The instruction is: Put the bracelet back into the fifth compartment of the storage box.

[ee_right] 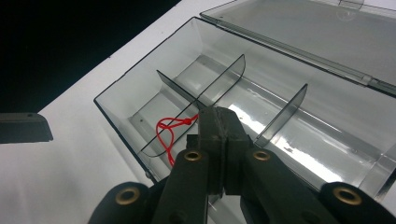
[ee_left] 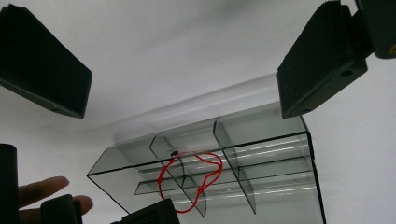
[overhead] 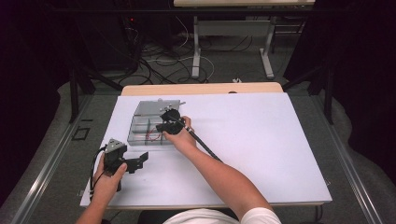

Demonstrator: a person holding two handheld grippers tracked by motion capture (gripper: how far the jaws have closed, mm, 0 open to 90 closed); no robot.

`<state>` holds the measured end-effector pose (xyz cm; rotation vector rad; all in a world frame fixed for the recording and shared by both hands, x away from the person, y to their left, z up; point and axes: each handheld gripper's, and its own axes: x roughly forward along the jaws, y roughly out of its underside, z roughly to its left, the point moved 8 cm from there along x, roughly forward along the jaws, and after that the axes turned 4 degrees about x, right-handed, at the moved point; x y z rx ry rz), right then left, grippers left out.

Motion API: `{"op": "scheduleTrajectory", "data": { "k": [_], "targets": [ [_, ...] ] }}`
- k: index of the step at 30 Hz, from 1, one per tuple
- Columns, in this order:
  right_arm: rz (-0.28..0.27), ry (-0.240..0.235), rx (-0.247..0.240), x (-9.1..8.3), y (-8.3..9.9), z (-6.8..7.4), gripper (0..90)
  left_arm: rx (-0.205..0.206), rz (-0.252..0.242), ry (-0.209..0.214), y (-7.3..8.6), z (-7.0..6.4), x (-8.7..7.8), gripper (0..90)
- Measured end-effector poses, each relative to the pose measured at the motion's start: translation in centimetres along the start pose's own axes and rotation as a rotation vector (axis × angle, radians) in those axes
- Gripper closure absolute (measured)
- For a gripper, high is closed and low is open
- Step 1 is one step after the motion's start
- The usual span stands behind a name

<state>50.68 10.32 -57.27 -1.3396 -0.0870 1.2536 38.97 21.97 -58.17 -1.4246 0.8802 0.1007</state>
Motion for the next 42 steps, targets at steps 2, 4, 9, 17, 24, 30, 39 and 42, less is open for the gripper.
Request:
{"op": "scheduleTrajectory", "data": {
  "k": [2, 4, 9, 17, 24, 30, 39, 42],
  "targets": [
    [0.03, 0.008, 0.0, -0.2, 0.2, -0.1, 90.0, -0.003, -0.018, -0.013, -0.1, 0.0, 0.1, 3.3],
    [0.044, 0.005, 0.009, -0.2, 0.3, 0.0, 88.7, -0.003, -0.017, -0.012, -0.1, 0.0, 0.1, 3.3],
    [0.03, 0.008, 0.004, 0.1, 0.4, -0.2, 70.6, -0.001, -0.011, -0.009, 0.0, 0.0, 0.1, 3.3],
    [0.033, 0.016, -0.007, -0.9, 0.6, -0.6, 58.9, 0.001, -0.001, 0.0, 0.0, 0.0, 0.0, 3.3],
    [0.046, 0.029, -0.049, -2.8, 1.1, -1.0, 51.6, -0.002, -0.003, -0.008, 0.0, 0.0, 0.1, 3.3],
    [0.021, 0.038, -0.05, -4.8, 1.2, -1.6, 44.8, 0.003, 0.003, -0.008, 0.0, 0.0, 0.1, 3.3],
    [-0.004, 0.056, -0.075, -7.5, 1.7, -2.0, 41.0, 0.008, 0.002, -0.009, 0.0, -0.1, 0.3, 3.3],
    [-0.018, 0.068, -0.086, -8.5, 2.1, -2.3, 38.8, 0.01, 0.0, -0.01, 0.0, -0.2, 0.3, 3.3]
  ]
}}
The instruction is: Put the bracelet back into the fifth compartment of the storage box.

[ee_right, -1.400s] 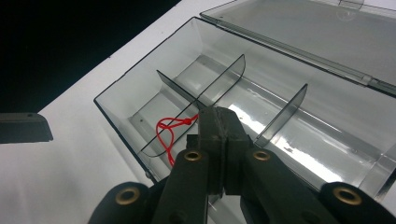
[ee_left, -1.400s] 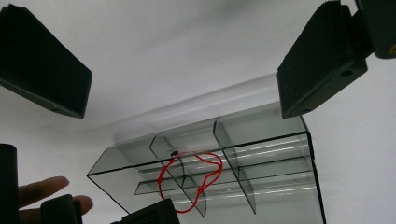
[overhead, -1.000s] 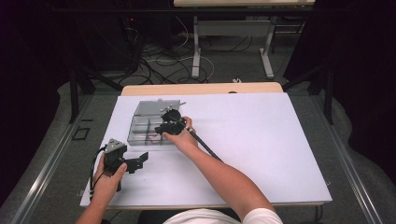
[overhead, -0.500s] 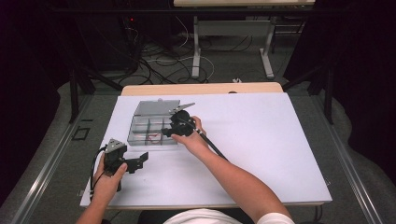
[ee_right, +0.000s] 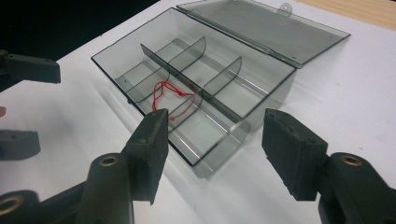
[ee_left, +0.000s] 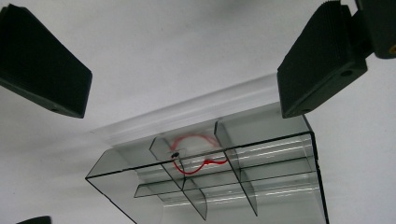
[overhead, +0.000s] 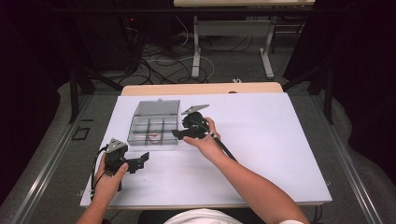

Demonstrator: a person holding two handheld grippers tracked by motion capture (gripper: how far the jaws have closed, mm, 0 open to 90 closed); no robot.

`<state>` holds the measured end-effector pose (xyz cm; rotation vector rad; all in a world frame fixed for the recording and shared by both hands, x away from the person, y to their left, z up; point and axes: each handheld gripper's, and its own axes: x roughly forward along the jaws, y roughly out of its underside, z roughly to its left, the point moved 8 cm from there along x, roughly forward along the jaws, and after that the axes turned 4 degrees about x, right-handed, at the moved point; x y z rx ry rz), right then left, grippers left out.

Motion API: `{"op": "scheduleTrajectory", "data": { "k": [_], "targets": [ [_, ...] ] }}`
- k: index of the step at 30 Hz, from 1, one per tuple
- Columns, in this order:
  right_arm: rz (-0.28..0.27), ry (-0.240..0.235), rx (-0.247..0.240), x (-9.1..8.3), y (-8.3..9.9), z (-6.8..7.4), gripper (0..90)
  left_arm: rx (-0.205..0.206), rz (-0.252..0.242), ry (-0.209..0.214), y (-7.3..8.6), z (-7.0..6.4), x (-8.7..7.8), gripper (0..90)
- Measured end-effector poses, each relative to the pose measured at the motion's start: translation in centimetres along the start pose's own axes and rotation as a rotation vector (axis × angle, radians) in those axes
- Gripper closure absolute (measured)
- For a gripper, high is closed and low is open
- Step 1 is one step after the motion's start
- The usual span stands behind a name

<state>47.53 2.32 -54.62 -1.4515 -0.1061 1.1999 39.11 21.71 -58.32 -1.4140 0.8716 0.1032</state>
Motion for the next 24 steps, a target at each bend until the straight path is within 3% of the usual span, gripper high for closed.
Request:
{"op": "scheduleTrajectory", "data": {
  "k": [5, 12, 19, 24],
  "targets": [
    [-0.028, -0.004, 0.0, -1.8, 0.6, -0.6, 36.9, -0.001, 0.014, 0.0, 0.1, 0.0, 0.0, 3.3],
    [-0.048, 0.003, 0.053, -4.3, 1.8, -1.6, 31.2, 0.0, 0.013, -0.004, 0.1, 0.0, 0.0, 3.5],
    [-0.075, 0.056, 0.051, -6.9, 3.4, -3.5, 19.0, -0.005, 0.011, -0.005, 0.1, 0.0, 0.0, 3.6],
    [-0.102, 0.083, 0.081, -8.8, 4.8, -4.9, 15.1, -0.004, 0.011, -0.004, 0.1, 0.0, -0.1, 3.5]
  ]
}}
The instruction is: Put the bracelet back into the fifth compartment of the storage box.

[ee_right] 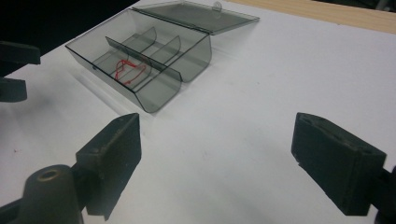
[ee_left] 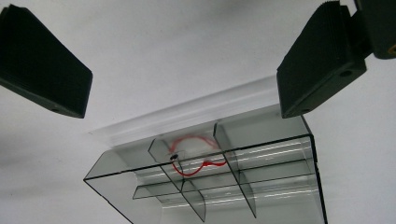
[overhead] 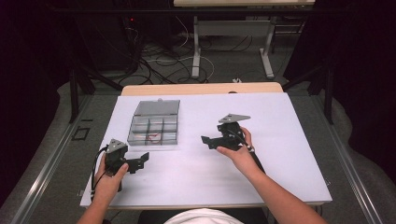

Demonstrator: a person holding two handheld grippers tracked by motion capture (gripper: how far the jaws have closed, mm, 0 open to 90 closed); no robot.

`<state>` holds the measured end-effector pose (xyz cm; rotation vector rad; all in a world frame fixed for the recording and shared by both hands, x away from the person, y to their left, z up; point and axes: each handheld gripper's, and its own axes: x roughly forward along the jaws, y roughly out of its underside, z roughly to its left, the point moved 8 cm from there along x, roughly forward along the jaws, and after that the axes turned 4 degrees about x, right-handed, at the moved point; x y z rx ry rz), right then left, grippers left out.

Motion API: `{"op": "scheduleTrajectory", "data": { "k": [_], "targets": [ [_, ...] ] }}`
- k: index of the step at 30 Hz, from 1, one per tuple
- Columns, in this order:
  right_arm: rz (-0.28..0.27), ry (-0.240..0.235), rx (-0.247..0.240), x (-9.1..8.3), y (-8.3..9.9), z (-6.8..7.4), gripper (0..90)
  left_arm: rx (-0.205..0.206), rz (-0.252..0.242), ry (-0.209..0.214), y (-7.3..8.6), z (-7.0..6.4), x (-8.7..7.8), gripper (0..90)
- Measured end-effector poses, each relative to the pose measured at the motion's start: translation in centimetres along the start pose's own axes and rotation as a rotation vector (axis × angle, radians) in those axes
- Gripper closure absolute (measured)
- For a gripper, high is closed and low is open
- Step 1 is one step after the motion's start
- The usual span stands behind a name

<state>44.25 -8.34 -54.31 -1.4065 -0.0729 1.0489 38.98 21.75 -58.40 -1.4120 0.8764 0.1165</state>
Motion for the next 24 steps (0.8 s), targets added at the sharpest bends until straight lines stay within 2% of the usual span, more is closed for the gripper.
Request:
{"op": "scheduleTrajectory", "data": {
  "k": [7, 13, 18, 21, 24],
  "targets": [
    [-0.018, 0.036, 0.033, -2.1, 1.7, -1.9, 13.8, 0.0, -0.024, -0.002, -0.2, -0.1, 0.1, 3.4],
    [-0.015, 0.06, 0.06, -3.6, 3.5, -3.4, 4.5, 0.001, -0.024, -0.002, -0.2, -0.1, 0.1, 3.2],
    [-0.02, 0.103, 0.04, -4.6, 4.4, -4.5, 0.0, 0.006, -0.012, 0.001, -0.2, -0.2, 0.1, 3.0],
    [-0.028, 0.12, 0.051, -4.6, 4.7, -5.2, 0.0, 0.008, -0.008, 0.004, -0.2, -0.2, 0.1, 2.9],
    [-0.034, 0.136, 0.047, -4.6, 4.7, -5.5, 0.0, 0.005, -0.024, -0.003, -0.3, -0.2, 0.3, 2.7]
  ]
}}
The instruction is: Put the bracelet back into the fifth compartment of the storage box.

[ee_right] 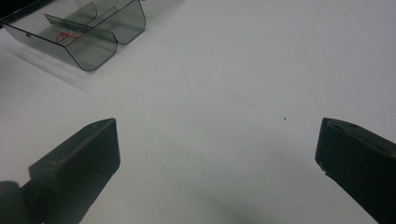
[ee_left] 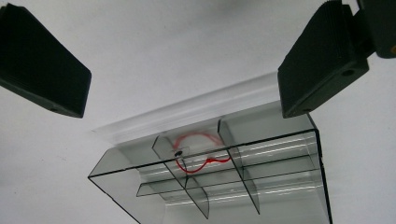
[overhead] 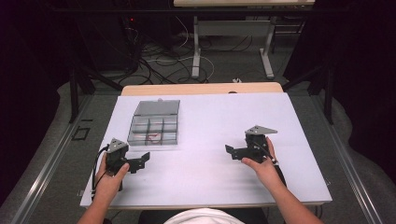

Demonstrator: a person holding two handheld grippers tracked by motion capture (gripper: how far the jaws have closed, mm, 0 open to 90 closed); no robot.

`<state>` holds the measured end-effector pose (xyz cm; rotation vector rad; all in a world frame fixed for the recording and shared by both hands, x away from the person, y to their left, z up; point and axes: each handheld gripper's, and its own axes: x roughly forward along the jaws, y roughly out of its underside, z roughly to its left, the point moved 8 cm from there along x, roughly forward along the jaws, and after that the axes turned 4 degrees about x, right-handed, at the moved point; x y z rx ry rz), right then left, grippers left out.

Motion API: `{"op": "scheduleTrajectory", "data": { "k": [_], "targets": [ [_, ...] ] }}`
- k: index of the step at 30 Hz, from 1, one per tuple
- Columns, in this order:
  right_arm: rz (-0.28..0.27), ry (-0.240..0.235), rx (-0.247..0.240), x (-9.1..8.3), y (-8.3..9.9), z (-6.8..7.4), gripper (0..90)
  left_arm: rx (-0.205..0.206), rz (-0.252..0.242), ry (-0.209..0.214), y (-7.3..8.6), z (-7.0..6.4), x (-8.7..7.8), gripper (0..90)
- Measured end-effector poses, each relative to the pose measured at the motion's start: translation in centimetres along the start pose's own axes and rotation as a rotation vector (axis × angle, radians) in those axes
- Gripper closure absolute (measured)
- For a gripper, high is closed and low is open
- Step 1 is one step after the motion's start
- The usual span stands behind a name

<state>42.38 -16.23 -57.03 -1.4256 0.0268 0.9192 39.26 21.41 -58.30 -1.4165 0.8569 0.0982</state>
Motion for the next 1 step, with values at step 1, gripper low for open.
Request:
{"op": "scheduleTrajectory", "data": {
  "k": [1],
  "targets": [
    [-0.002, -0.001, 0.0, -0.03, -0.05, 0.02, 0.0, 0.0, 0.002, 0.001, 0.0, 0.03, 0.06, 2.6]
  ]
}}
